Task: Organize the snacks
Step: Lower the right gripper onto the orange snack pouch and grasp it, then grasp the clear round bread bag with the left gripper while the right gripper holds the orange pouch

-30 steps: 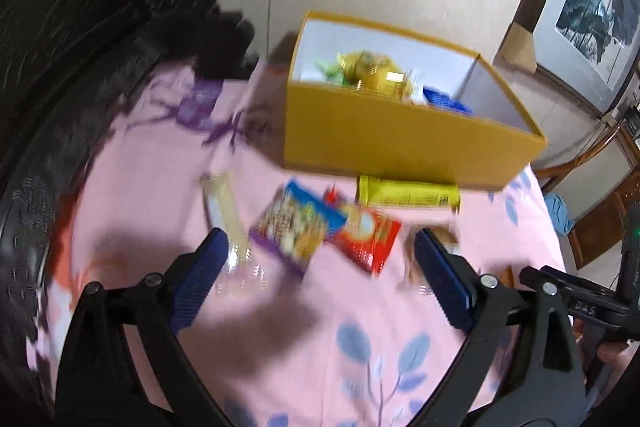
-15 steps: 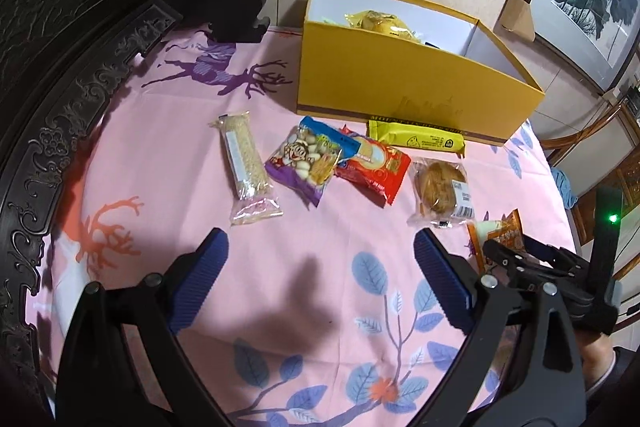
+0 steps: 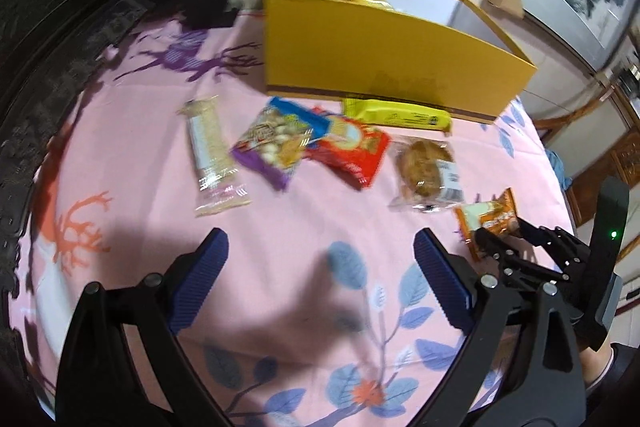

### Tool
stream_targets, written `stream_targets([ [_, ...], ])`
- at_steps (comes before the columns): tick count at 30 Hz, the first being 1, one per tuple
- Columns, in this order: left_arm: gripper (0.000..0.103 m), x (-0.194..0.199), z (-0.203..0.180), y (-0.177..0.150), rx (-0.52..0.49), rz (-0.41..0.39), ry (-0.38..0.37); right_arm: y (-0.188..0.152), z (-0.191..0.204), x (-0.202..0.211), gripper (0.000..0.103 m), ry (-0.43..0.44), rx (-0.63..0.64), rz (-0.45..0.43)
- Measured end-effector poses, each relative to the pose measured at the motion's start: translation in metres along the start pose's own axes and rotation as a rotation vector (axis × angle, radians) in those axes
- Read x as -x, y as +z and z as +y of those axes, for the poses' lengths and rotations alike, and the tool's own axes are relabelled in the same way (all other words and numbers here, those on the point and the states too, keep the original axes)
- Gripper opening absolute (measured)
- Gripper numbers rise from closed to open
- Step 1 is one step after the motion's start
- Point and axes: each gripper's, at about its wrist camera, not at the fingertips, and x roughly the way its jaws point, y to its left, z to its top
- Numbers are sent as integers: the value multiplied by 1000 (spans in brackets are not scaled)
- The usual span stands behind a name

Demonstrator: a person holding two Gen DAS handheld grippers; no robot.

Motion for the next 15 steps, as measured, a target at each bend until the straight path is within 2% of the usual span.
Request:
stream_targets([
  [2, 96, -5, -12, 5, -25, -4, -23, -1, -2, 2, 46, 7, -16, -3],
  [5, 96, -17, -32, 12, -61, -1, -57, -3, -10, 6, 43, 36, -62, 1],
  [9, 96, -34, -57, 20, -97, 6, -80, -9, -12, 11, 41, 47, -51, -3],
  [15, 96, -63, -80, 30, -95, 27, -108, -15, -16, 14, 40, 69, -59, -15],
])
